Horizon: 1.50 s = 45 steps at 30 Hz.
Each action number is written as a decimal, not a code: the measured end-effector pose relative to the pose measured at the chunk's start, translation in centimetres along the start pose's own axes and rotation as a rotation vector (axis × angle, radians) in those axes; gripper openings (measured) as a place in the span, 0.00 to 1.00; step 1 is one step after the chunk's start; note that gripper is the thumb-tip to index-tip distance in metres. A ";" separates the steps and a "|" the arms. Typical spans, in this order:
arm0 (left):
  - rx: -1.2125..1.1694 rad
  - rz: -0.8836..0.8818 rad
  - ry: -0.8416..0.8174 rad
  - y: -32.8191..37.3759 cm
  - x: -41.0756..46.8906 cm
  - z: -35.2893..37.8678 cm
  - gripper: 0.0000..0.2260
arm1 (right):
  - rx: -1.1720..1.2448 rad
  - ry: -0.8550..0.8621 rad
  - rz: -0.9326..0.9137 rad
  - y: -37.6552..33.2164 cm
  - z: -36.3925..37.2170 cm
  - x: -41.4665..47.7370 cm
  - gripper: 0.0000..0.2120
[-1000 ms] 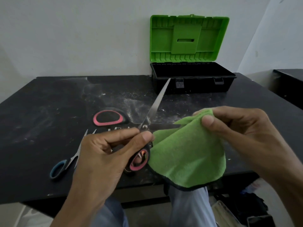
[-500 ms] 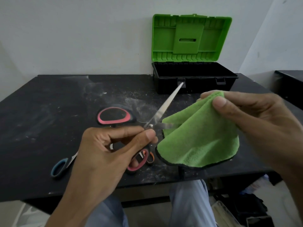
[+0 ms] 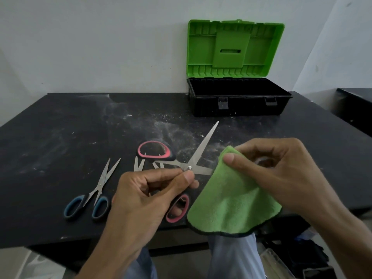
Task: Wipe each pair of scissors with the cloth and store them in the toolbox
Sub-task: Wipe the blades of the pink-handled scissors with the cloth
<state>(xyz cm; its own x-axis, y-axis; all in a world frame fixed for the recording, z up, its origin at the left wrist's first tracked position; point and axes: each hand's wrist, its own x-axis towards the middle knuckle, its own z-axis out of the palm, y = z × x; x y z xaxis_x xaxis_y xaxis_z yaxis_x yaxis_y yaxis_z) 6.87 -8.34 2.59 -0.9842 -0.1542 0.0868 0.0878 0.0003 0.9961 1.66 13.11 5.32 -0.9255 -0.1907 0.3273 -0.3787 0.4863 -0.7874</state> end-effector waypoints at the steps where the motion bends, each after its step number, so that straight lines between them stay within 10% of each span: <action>1: 0.022 0.004 -0.003 0.0 0.0 0.0 0.03 | 0.022 0.033 -0.013 0.0 0.0 -0.1 0.06; 5: 0.036 0.023 -0.017 0.2 0.1 0.1 0.03 | 0.127 0.137 -0.083 -0.1 0.0 -0.1 0.06; 11: -0.034 -0.033 -0.022 0.4 0.0 0.0 0.04 | 0.150 -0.334 0.060 0.0 -1.4 0.0 0.11; 17: 0.010 -0.019 -0.027 0.6 -0.1 -0.1 0.05 | 0.176 -0.037 -0.074 0.4 -1.5 0.0 0.07; 23: -0.037 -0.009 -0.034 1.1 -0.4 0.9 0.04 | 0.031 -0.498 0.001 0.0 -1.4 -0.3 0.09; 45: -0.078 -0.034 -0.008 1.1 -0.6 1.8 0.06 | 0.188 -0.387 0.137 -1.0 -0.5 -1.5 0.06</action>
<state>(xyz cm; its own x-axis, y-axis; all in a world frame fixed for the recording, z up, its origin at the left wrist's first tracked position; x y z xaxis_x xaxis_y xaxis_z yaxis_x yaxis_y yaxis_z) 7.31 -6.42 3.65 -0.9881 -0.1446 0.0532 0.0655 -0.0820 0.9945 3.41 13.35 5.86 -0.8890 -0.4574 0.0222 -0.2143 0.3725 -0.9029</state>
